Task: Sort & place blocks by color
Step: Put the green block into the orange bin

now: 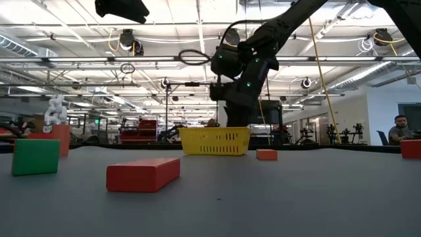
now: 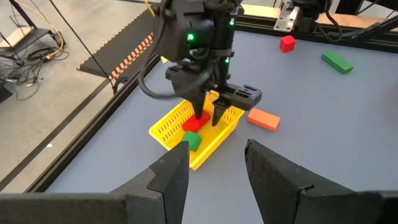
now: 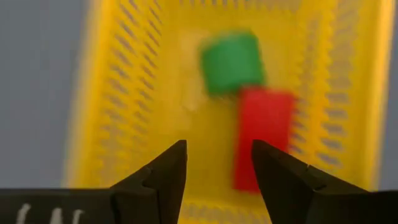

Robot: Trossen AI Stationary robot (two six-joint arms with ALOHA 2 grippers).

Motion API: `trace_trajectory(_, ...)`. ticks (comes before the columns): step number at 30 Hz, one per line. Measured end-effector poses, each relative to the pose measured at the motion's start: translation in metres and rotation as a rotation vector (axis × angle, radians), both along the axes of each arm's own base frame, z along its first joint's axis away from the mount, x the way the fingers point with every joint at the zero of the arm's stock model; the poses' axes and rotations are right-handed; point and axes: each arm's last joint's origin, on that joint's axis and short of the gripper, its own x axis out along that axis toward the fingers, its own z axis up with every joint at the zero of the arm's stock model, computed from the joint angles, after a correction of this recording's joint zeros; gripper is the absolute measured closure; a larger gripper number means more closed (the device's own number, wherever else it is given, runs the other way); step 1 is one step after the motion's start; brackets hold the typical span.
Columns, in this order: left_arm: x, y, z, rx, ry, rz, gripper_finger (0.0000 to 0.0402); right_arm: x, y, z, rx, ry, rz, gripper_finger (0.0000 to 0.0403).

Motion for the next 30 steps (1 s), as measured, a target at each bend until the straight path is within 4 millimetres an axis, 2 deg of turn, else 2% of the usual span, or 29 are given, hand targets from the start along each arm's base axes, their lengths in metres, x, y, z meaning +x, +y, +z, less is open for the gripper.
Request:
trace_trajectory(3, 0.000, 0.000, 0.000, -0.001, -0.004, 0.000, 0.0243, -0.004, 0.001, -0.002, -0.099, 0.077, 0.036, 0.0229)
trace_trajectory(8, 0.002, 0.000, 0.002, -0.005, -0.031, -0.001, 0.0243, -0.001, 0.007, -0.001, -0.153, 0.083, 0.106, 0.0229)
trace_trajectory(14, 0.003, -0.001, 0.002, -0.005, -0.037, -0.002, 0.0243, -0.002, 0.014, -0.002, -0.255, 0.142, 0.363, 0.0229)
trace_trajectory(21, 0.004, -0.001, 0.001, 0.005, -0.027, -0.006, 0.0243, -0.002, 0.009, -0.001, -0.474, 0.256, 0.497, 0.0229)
trace_trajectory(26, 0.005, -0.001, 0.001, 0.005, -0.027, -0.006, 0.0243, 0.006, 0.009, 0.003, -0.622, 0.252, 0.532, 0.0229)
trace_trajectory(30, 0.005, -0.001, 0.001, 0.005, -0.026, -0.006, 0.0243, 0.010, 0.011, 0.015, -0.660, 0.169, 0.463, 0.0229)
